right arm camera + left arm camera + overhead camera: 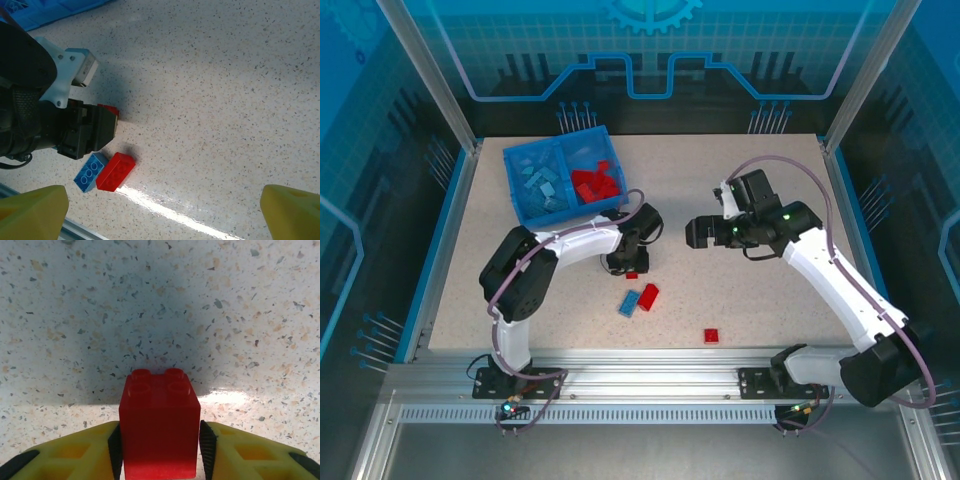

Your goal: Sort the legos into containers by color

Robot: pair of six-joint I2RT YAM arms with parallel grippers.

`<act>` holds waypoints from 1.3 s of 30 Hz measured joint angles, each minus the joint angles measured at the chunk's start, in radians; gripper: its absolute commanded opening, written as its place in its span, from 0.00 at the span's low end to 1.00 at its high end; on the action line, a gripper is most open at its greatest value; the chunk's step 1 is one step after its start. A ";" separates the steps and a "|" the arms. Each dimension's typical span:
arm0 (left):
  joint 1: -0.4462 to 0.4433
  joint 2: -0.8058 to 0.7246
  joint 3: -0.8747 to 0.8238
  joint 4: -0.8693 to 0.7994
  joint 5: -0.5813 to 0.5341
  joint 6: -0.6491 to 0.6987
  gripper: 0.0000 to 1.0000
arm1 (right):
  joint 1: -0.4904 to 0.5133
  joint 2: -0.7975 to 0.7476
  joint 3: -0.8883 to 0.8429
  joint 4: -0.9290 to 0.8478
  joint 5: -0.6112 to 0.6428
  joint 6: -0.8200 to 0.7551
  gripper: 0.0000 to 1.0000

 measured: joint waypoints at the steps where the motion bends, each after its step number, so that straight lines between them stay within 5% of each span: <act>1: 0.001 0.004 0.001 0.002 0.002 0.000 0.37 | 0.000 -0.003 0.000 0.000 -0.001 0.000 1.00; 12: 0.056 -0.039 0.101 -0.051 -0.024 0.037 0.29 | 0.000 -0.034 -0.013 0.034 -0.104 -0.013 1.00; 21: 0.309 -0.075 0.449 -0.070 -0.071 0.127 0.31 | 0.000 -0.040 -0.013 0.083 -0.208 -0.032 1.00; 31: 0.462 0.400 1.017 -0.137 -0.134 0.188 0.35 | 0.000 -0.019 -0.002 0.056 -0.183 -0.031 1.00; 39: 0.487 0.574 1.120 -0.104 -0.127 0.224 0.52 | 0.000 -0.047 0.045 -0.037 -0.152 -0.031 1.00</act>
